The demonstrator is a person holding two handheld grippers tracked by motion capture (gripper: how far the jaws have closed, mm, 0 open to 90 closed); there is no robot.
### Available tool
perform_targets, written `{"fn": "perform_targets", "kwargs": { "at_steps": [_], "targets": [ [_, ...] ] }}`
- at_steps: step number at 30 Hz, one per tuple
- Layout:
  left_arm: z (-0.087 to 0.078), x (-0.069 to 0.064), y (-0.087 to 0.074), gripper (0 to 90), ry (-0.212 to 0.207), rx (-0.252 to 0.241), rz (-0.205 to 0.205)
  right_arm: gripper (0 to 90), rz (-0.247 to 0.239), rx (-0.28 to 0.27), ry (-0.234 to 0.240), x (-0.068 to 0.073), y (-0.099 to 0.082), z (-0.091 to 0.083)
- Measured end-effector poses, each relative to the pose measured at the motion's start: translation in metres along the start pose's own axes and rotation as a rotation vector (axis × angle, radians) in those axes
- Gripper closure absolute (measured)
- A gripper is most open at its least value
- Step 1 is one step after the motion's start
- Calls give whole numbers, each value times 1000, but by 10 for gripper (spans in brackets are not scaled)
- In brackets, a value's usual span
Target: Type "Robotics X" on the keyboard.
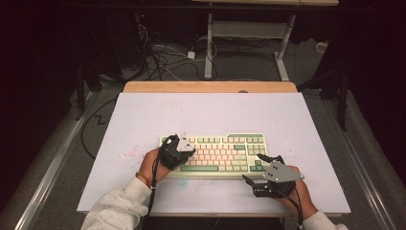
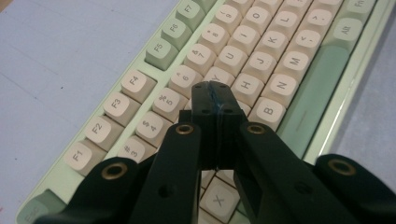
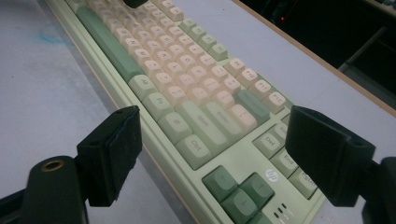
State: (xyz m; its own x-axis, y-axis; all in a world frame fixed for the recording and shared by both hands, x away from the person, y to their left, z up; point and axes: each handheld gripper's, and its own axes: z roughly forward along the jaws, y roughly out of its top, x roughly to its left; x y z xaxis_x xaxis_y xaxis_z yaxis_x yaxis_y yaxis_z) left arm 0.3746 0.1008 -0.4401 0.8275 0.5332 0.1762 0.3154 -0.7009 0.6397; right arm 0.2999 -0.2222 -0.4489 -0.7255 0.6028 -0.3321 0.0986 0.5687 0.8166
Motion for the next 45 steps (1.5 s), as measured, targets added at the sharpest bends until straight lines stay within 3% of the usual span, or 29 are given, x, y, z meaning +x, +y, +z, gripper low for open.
{"fn": "perform_targets", "kwargs": {
  "at_steps": [19, 34, 38, 45],
  "targets": [
    [18, 4, 8, 874, -2, 50, 3, 197, -16, 19, 11, 3, -1, 3],
    [-1, 4, 6, 871, 21, -40, 6, 197, -11, 9, 1, -1, 0, 0],
    [-6, 2, 3, 869, 33, -55, 23, 198, -5, 7, 1, -2, -1, 0],
    [-15, 1, -3, 801, 46, -92, 28, 201, 6, 7, 2, -3, -1, -1]
  ]
}}
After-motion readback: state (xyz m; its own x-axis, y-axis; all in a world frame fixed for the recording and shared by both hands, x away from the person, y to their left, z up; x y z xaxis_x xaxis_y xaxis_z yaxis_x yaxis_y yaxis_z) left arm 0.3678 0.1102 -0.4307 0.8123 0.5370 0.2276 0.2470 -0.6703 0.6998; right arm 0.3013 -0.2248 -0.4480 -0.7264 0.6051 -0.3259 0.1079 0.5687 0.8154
